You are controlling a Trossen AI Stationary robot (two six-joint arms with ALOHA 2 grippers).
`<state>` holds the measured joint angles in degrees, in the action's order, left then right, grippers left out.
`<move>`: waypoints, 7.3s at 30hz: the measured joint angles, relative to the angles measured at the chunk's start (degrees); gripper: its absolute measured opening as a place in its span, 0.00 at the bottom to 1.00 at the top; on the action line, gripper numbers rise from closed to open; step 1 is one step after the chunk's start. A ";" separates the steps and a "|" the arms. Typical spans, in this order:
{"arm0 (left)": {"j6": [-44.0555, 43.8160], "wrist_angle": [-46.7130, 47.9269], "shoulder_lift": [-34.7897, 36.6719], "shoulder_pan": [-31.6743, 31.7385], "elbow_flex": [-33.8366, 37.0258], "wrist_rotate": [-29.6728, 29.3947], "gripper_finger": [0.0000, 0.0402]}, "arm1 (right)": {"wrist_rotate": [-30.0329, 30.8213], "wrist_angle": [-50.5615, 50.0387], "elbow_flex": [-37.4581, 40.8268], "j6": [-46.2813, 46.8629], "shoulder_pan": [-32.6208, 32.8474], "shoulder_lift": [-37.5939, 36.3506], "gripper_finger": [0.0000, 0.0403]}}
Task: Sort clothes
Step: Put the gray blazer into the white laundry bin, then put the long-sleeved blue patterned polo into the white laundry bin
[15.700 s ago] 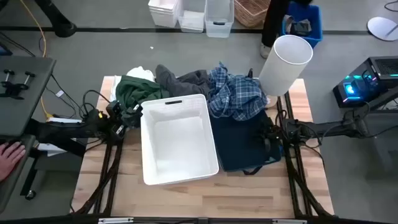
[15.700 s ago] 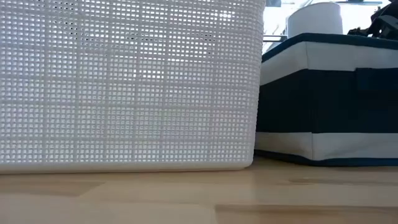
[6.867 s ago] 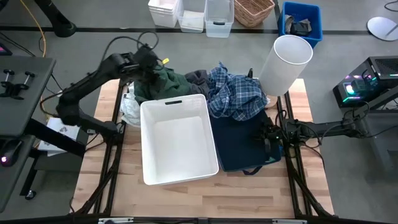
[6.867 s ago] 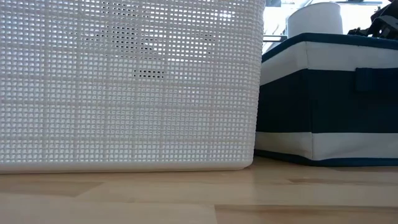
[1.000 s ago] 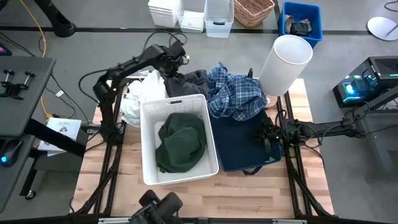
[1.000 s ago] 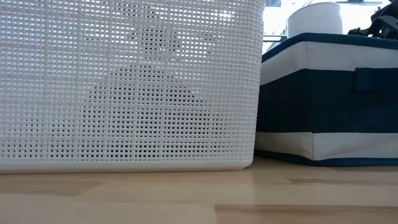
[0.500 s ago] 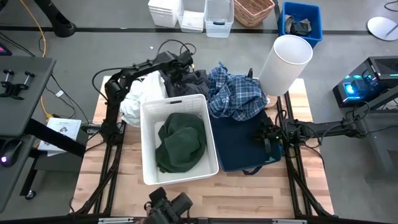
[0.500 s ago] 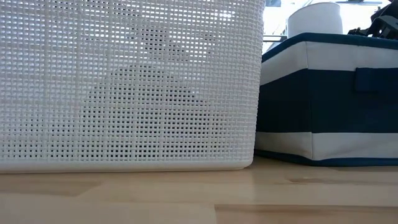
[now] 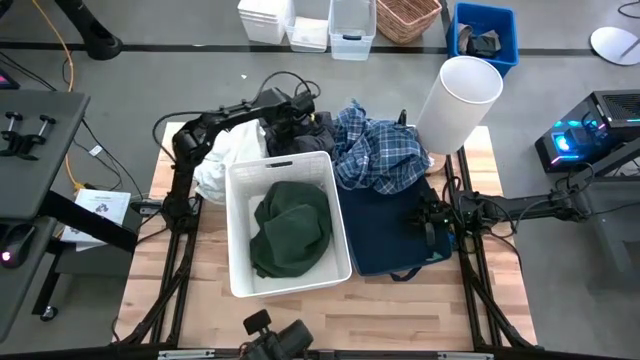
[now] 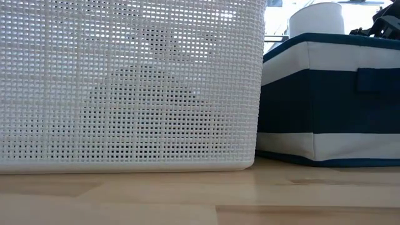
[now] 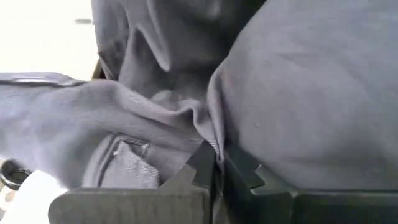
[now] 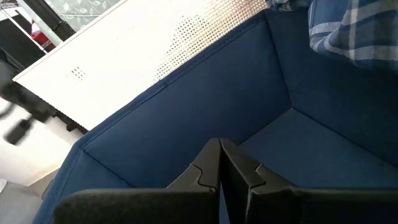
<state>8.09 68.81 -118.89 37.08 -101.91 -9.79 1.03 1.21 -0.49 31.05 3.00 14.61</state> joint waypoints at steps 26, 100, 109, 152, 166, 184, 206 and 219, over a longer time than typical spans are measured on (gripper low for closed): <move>13.33 -43.86 44.15 -18.46 -11.41 12.34 0.00 | 0.00 -0.01 0.00 0.00 -0.01 0.00 0.00; -39.16 -17.82 32.72 -34.99 30.88 28.16 0.48 | 0.00 -0.01 0.00 0.00 -0.02 0.02 0.00; -24.07 -5.90 33.84 -35.61 22.28 28.43 0.66 | -0.01 -0.01 0.00 0.00 -0.01 0.04 0.00; -41.07 -56.82 72.58 -56.17 46.80 -46.30 0.66 | 10.89 35.21 -16.96 -6.25 -0.02 9.55 0.00; -32.99 -56.82 74.40 -53.08 46.80 -39.31 0.66 | 3.99 -38.83 -73.37 -33.81 -15.69 55.35 0.31; -28.84 -56.19 78.57 -53.08 46.80 -26.10 0.66 | 5.98 -74.47 -108.86 -18.45 -30.99 98.97 0.75; -27.29 -59.02 78.75 -53.07 46.80 -29.29 0.66 | 1.23 -70.37 -94.37 -25.42 -32.98 107.50 0.11; -25.84 -59.97 78.72 -53.09 46.80 -33.72 0.66 | -0.21 -69.76 -103.47 -25.72 -27.96 81.85 0.03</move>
<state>-17.76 8.84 -40.16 -16.01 -55.11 -43.51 0.82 -68.55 -103.96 5.32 -24.96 96.46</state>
